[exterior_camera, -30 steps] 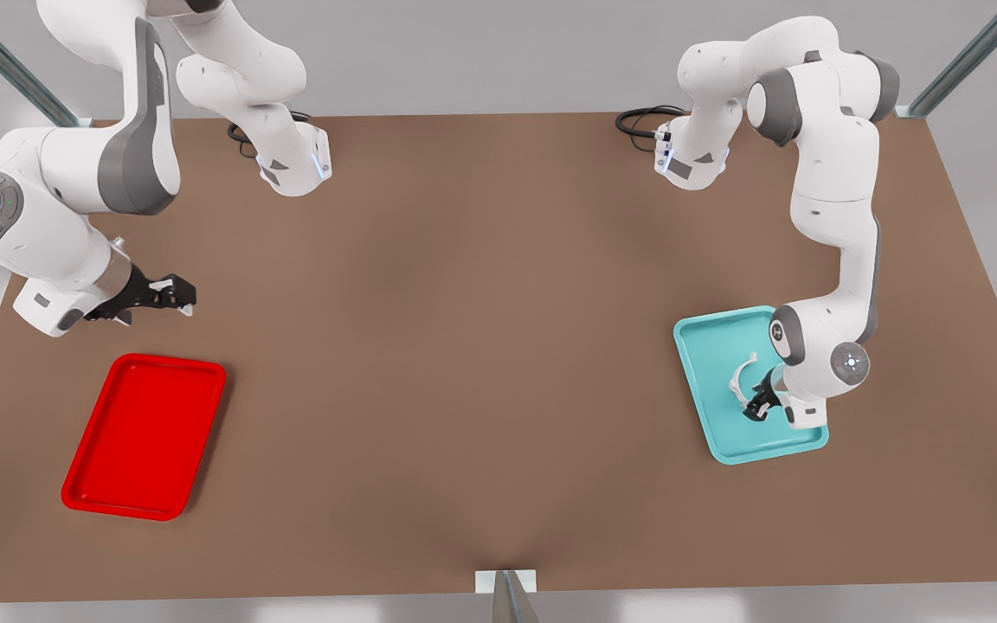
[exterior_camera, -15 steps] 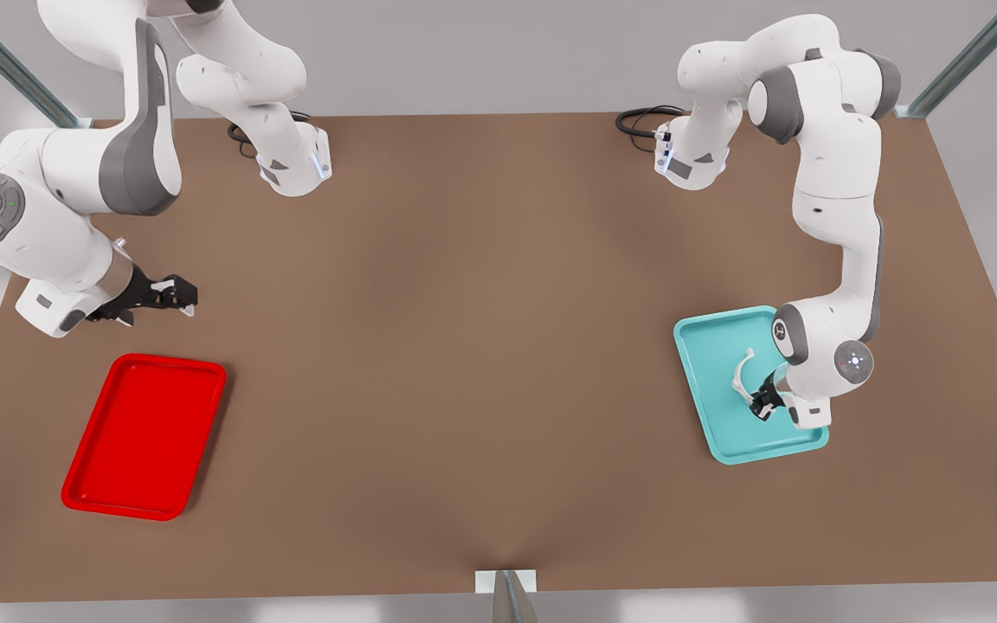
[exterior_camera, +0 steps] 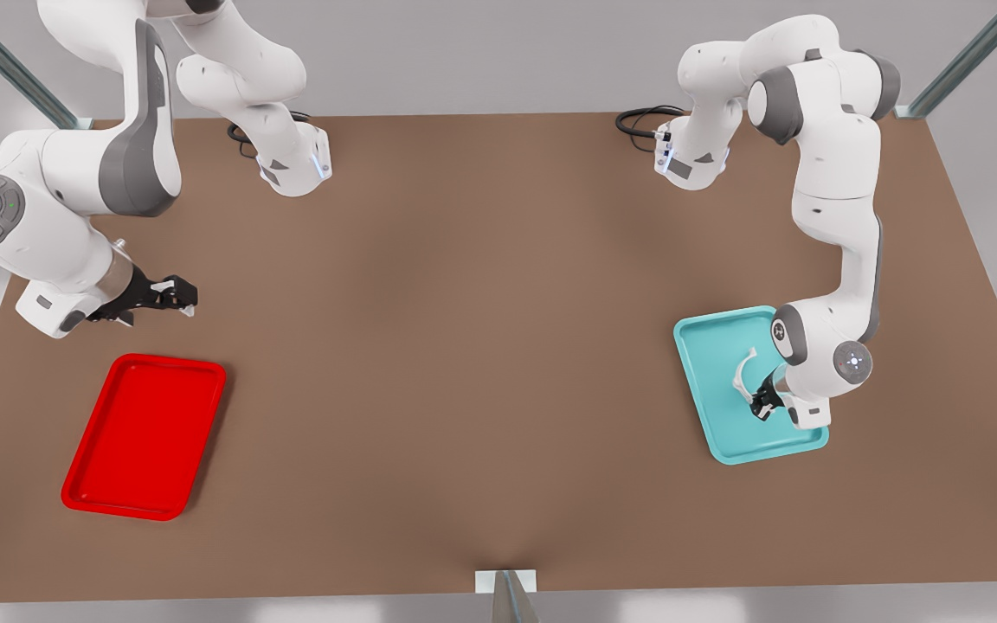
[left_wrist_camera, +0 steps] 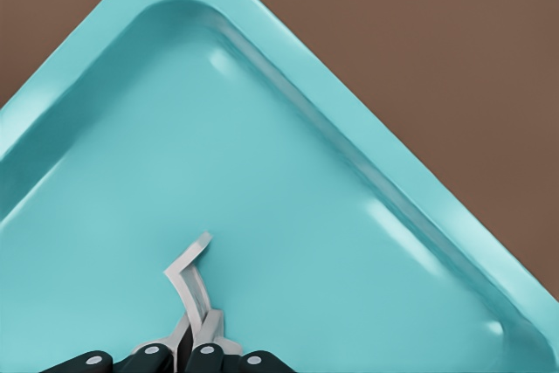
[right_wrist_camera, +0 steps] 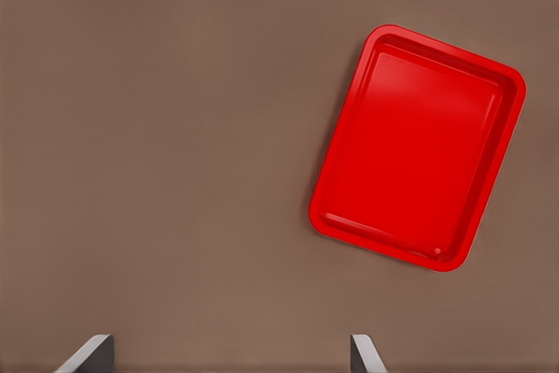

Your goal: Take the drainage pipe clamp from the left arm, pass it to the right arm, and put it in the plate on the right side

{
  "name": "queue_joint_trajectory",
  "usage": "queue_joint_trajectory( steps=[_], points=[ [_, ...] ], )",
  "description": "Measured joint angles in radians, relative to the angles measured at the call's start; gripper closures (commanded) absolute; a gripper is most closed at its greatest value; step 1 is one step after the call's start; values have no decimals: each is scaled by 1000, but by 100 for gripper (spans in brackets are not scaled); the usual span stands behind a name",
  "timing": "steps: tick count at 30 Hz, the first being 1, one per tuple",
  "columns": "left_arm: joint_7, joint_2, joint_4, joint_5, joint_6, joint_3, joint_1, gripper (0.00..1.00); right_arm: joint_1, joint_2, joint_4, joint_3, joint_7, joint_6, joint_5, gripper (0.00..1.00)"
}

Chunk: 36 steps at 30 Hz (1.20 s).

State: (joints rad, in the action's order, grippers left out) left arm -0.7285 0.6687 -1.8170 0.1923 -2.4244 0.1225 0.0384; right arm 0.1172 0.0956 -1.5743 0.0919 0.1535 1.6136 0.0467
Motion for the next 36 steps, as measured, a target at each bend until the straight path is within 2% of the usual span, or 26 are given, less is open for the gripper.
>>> queue_joint_trajectory(
  steps=[18, 22, 26, 31, 36],
  points=[
    [-20, -39, 10, -3, 39, 0, 18, 79, 1, 0, 0, 1, 0, 0, -2, 0],
    [-41, -103, 16, -3, 105, 0, 88, 79, 18, 57, 20, -9, -1, 2, -3, 0],
    [-85, -154, 32, -9, 168, 18, 267, 79, 150, 185, 94, -14, -2, 9, -18, 0],
    [-225, -33, 294, -20, 290, -22, 399, 79, 276, 284, 99, -22, -4, 93, -60, 0],
    [-445, 104, 516, -17, 370, -60, 537, 79, 364, 307, 35, -28, -6, 234, -78, 0]
  ],
)
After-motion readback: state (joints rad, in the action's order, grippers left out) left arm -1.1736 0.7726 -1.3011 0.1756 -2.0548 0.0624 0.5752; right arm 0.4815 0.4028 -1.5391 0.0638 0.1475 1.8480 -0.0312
